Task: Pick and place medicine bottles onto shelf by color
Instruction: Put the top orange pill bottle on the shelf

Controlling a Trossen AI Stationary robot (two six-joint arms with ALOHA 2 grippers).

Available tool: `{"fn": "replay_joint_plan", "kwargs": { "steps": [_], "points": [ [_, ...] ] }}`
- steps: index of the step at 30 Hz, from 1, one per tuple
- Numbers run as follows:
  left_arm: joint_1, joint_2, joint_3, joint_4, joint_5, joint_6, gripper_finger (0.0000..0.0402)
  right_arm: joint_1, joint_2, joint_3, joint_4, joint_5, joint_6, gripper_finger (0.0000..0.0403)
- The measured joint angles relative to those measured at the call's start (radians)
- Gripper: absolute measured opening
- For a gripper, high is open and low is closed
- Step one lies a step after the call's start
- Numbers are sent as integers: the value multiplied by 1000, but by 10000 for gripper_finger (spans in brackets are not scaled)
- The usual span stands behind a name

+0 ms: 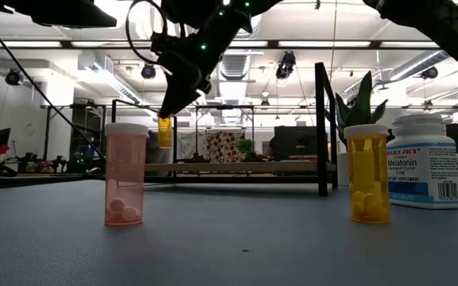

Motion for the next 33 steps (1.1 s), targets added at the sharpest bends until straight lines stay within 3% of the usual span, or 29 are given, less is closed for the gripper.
{"fn": "replay_joint_plan", "kwargs": {
  "steps": [19,33],
  "points": [
    [0,1,0,3,0,0,10,0,6,-7,12,0,57,105],
    [0,-1,0,2,0,0,10,-8,11,-50,144,0,76,105]
  ]
}}
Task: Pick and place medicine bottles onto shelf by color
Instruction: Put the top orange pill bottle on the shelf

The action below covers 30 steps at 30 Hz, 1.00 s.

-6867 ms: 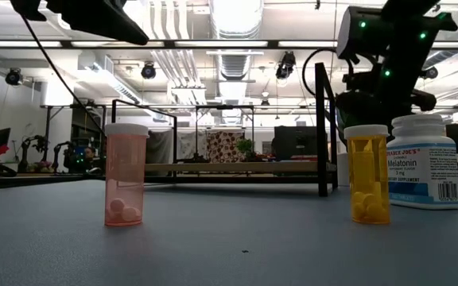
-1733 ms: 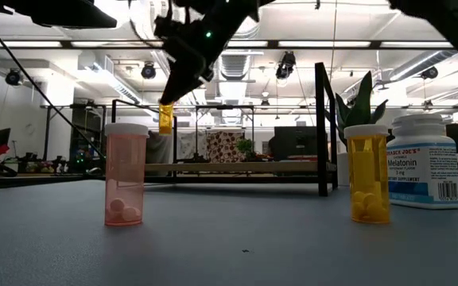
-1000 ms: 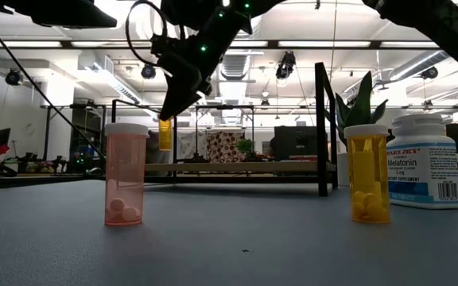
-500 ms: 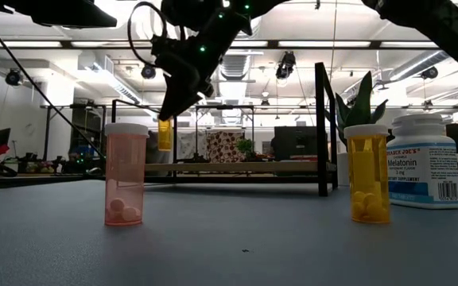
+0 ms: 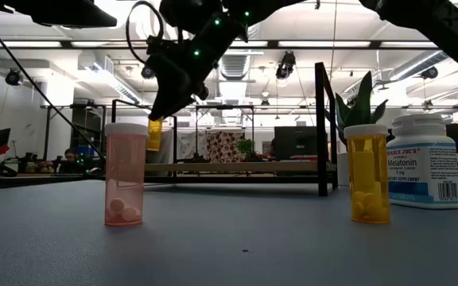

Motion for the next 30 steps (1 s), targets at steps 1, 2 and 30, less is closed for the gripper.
{"fn": "replay_joint_plan", "kwargs": {
  "steps": [1,2,30],
  "points": [
    [0,0,0,0,0,0,10,-3,0,-11,12,0,5,105],
    [0,0,0,0,0,0,10,-7,0,-20,19,0,13,105],
    [0,-1,0,0,0,1,10,-53,0,-86,62,1,36,128]
  ]
}}
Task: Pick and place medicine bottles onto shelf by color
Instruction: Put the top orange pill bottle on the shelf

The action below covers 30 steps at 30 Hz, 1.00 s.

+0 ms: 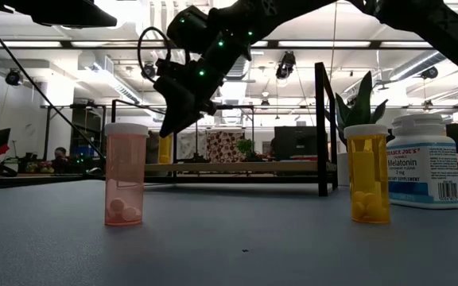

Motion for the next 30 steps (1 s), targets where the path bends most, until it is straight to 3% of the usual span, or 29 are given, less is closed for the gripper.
{"fn": "replay_joint_plan", "kwargs": {
  "steps": [9,15,23,30],
  "points": [
    [0,-2,0,0,0,0,10,-2,1,4,10,0,7,184],
    [0,-2,0,0,0,0,10,-2,0,41,-27,1,9,198],
    [0,-2,0,0,0,0,10,14,-60,121,-206,0,-12,190],
    [0,-2,0,0,-2,1,10,8,-93,116,-254,1,-71,138]
  ]
}}
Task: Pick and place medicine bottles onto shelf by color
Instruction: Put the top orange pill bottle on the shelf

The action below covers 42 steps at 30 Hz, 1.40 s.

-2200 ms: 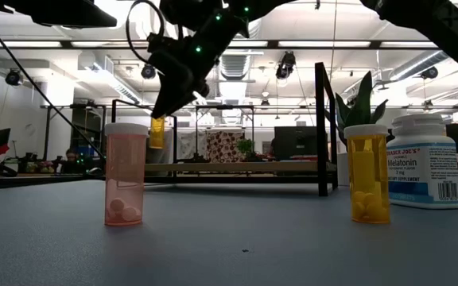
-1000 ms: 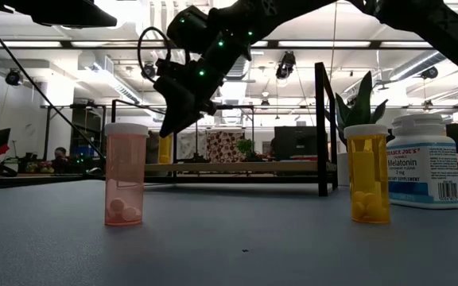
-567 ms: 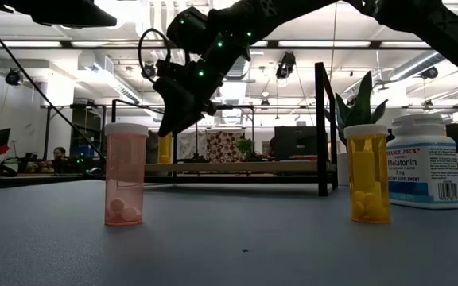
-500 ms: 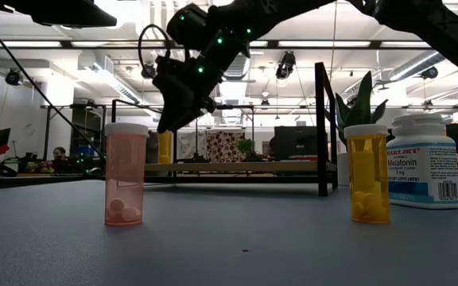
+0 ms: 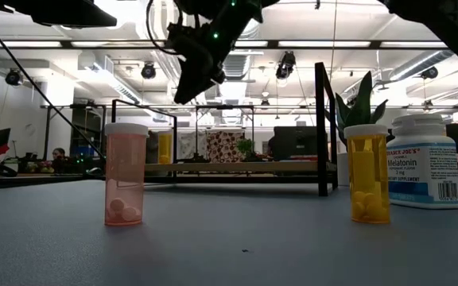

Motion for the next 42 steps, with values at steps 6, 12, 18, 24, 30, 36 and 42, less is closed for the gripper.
{"fn": "replay_joint_plan", "kwargs": {
  "steps": [6,12,18,24,30,36,42],
  "points": [
    [0,0,0,0,-1,0,10,-40,34,-40,52,0,-29,69],
    [0,0,0,-2,-1,4,10,-81,79,-60,116,-32,-27,24],
    [0,-1,0,-3,-1,7,10,-80,103,-61,159,-108,-15,9],
    [0,-1,0,-2,-1,7,10,-70,103,-61,161,-122,-10,9],
    [0,-2,0,-2,-1,7,10,-69,103,-61,161,-125,15,9],
    [0,-1,0,-2,-1,7,10,-70,103,-61,161,-124,35,9],
    [0,-1,0,-2,-1,7,10,-73,75,-59,101,-124,35,9]
  ]
}}
